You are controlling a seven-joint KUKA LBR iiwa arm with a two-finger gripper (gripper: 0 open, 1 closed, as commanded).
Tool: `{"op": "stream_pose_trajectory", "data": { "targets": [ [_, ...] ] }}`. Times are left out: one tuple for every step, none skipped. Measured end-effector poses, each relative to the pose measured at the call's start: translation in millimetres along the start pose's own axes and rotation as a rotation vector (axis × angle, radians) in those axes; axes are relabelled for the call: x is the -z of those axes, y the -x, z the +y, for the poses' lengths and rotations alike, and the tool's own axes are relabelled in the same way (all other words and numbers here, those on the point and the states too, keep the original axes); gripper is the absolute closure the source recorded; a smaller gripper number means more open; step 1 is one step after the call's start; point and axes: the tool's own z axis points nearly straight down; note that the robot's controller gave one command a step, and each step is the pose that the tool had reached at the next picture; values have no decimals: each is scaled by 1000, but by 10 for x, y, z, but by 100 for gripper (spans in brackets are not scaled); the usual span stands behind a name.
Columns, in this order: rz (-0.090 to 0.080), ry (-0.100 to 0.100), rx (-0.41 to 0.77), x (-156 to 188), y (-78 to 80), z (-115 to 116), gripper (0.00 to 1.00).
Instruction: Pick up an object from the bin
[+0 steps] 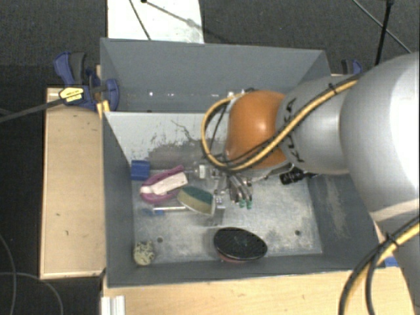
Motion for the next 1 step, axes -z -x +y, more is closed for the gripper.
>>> {"op": "stream_pose_trajectory", "data": {
  "targets": [
    [0, 1, -1, 19, -7, 30, 100]
  ]
}}
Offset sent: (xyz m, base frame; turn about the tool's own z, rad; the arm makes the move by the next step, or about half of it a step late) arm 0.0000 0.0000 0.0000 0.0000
